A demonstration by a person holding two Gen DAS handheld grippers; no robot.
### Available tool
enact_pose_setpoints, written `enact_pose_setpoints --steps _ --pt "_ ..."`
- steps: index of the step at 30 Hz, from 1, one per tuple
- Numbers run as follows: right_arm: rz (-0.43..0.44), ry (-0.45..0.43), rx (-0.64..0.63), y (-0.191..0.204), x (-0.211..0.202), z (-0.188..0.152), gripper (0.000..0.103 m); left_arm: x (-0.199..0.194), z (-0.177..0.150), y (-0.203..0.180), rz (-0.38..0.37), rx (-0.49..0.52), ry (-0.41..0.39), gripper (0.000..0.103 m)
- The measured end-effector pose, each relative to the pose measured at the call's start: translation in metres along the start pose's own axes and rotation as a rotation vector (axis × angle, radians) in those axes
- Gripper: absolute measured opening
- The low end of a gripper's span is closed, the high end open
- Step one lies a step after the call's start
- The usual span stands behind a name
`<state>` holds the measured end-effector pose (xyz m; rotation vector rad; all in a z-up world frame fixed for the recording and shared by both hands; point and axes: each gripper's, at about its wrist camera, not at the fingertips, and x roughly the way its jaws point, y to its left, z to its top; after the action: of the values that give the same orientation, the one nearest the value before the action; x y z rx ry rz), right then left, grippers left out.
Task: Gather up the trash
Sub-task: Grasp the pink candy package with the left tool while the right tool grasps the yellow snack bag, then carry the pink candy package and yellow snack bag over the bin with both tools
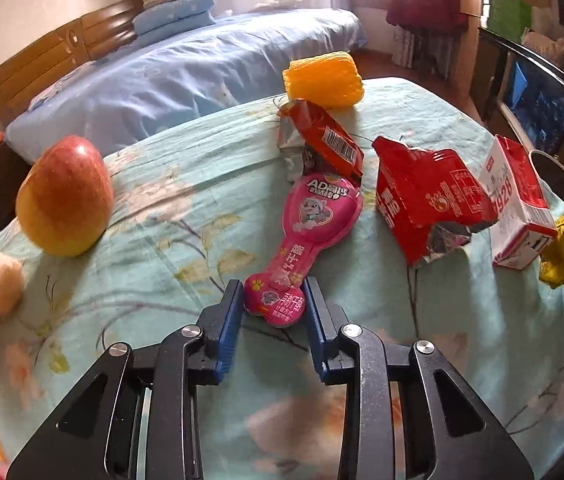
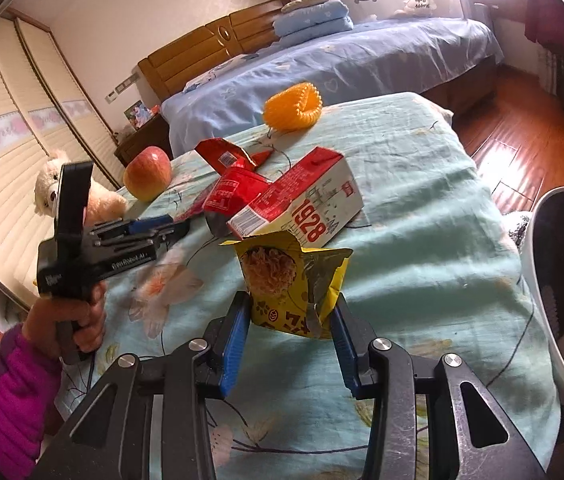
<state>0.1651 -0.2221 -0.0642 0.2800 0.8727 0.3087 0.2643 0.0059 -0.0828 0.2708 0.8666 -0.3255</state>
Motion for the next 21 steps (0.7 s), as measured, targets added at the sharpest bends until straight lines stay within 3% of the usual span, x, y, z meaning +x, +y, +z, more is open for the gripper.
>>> enact_pose_setpoints --steps 11,21 --pt "-0.008 -0.024 0.022 -0.016 -0.022 -0.01 0.041 -0.043 -0.045 -0.016 -0.059 -0.203 -0.013 0.026" --pt "-0.044 -0.043 0.05 -0.04 -0.041 -0.021 0.041 -0.072 -0.067 -0.065 -0.122 -0.229 -0.03 0.026"
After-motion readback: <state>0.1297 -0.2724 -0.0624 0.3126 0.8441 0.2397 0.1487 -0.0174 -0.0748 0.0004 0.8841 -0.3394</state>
